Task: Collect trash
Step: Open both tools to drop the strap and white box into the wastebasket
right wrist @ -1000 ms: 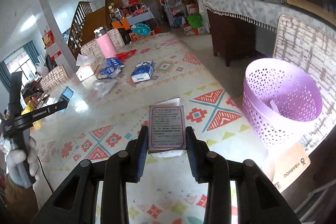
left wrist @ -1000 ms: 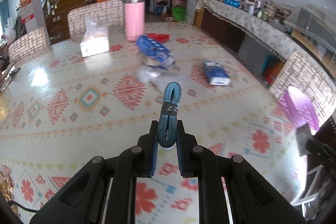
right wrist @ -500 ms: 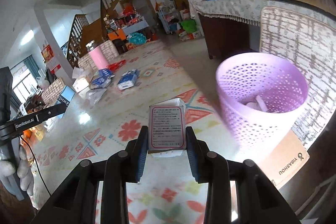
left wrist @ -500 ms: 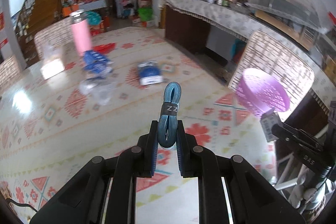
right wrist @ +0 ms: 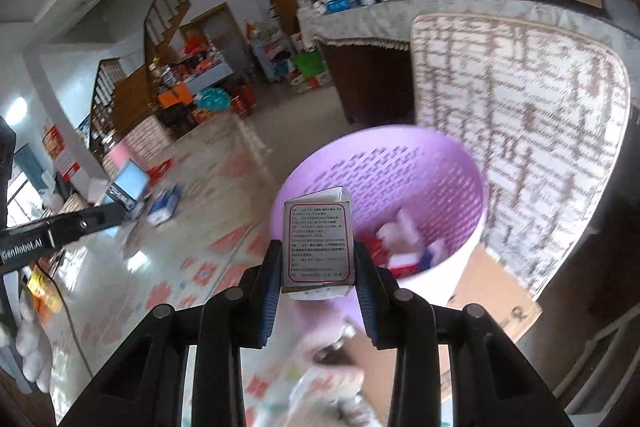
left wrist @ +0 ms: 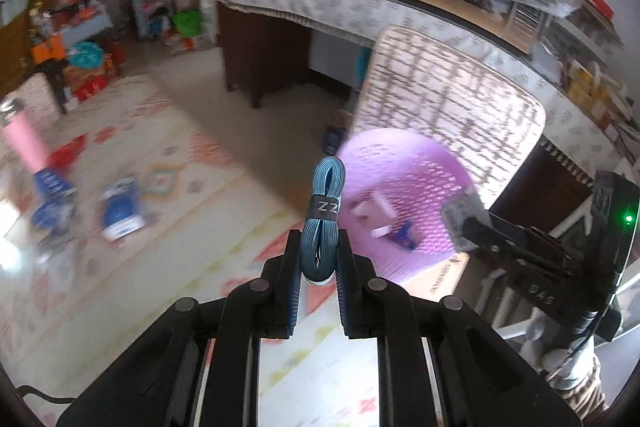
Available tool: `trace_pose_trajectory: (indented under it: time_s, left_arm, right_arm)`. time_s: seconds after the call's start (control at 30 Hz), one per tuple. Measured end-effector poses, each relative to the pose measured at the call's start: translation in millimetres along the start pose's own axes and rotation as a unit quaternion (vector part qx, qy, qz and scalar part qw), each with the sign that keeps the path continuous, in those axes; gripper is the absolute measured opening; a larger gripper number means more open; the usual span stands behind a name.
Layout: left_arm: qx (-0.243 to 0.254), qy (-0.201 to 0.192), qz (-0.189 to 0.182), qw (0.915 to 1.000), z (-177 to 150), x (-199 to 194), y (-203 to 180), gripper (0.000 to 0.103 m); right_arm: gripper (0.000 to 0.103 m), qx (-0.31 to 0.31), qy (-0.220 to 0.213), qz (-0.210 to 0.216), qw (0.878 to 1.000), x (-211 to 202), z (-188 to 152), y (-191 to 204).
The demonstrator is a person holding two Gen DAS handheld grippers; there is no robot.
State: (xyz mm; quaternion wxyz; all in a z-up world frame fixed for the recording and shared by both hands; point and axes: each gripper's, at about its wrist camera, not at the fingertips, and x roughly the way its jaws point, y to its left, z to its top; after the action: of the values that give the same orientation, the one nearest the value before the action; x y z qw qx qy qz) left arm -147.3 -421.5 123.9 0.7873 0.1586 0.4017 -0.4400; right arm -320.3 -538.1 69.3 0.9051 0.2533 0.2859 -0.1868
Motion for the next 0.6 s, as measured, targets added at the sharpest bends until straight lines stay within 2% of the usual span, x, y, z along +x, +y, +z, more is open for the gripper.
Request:
trace_pose_trajectory:
  time_s: [0.27,0.33,0.4,0.43,0.53,0.6]
  left_arm:
    - [0.012,0.033,-0.049,0.9982,52.6,53.7,-38.7,0.016]
    - [0.005,0.037,-0.05,0.998,59.3,61.6,-41.4,0.026]
    - [-0.003,0.035,-0.05,0.9981,60.5,63.5,-41.8,0.056]
    - [-0.009,0.029,-0.052,0.9982,57.9,61.7,-40.3,0.06]
    - [-0.006,0.032,-0.053,0.9981,48.5,56.0,-37.2,0.061]
    - [-0.008,0.034,-0.048,0.9983,39.9,49.5,-31.7,0.062]
  right_arm:
    - [0.038,0.015,-0.004,-0.03,0.999,22.9,38.9,-25.3]
    - [0.039,0.023,-0.006,-0.035,0.999,29.9,46.1,-31.5]
    - [0.045,0.033,-0.001,-0.035,0.999,34.4,48.6,-34.8]
    - [0.049,0.037,0.0,-0.032,0.999,35.1,47.4,-34.9]
    - [0.058,0.036,0.001,-0.028,0.999,35.5,40.3,-30.8]
    - [0.059,0.034,0.007,-0.025,0.999,35.7,34.6,-26.8]
